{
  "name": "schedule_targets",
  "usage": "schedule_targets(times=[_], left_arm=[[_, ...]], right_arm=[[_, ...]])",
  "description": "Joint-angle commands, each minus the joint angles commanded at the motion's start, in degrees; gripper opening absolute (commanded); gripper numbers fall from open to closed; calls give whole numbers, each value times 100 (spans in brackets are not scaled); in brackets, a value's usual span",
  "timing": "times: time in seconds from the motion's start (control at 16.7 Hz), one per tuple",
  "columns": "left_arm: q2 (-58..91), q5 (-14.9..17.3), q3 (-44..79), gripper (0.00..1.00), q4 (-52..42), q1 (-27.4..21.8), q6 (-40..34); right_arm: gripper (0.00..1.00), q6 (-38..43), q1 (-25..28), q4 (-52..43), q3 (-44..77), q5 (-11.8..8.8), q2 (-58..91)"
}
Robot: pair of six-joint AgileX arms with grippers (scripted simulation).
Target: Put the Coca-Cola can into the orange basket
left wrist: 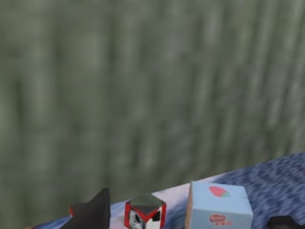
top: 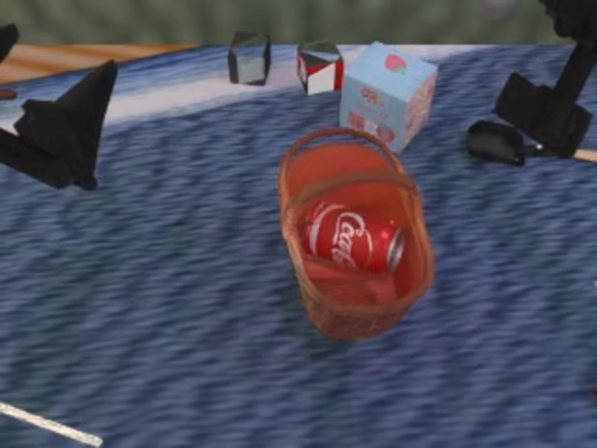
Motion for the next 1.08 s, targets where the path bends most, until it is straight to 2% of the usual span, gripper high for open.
schedule_targets(times=[0.18,0.36,0.6,0.78,1.08], left_arm=[[-1802,-940,-871,100,-674,220,128],[-3318,-1733,-1719,100,-1322,397,258],[-4677,-2472,-2620,100,-2009,552,400],[-5094,-2719,-2937,100,-2261,599,453],[-5122,-2736,-2958,100,-2279,602,457]], right_arm=[[100,-746,458,-1089,1769,11,1660],[100,-1372,848,-2068,3134,6,3078],[100,-1963,1216,-3057,4382,-21,4470],[100,-2155,1335,-3395,4802,-39,4907],[100,-2160,1314,-3406,4817,-38,4937]])
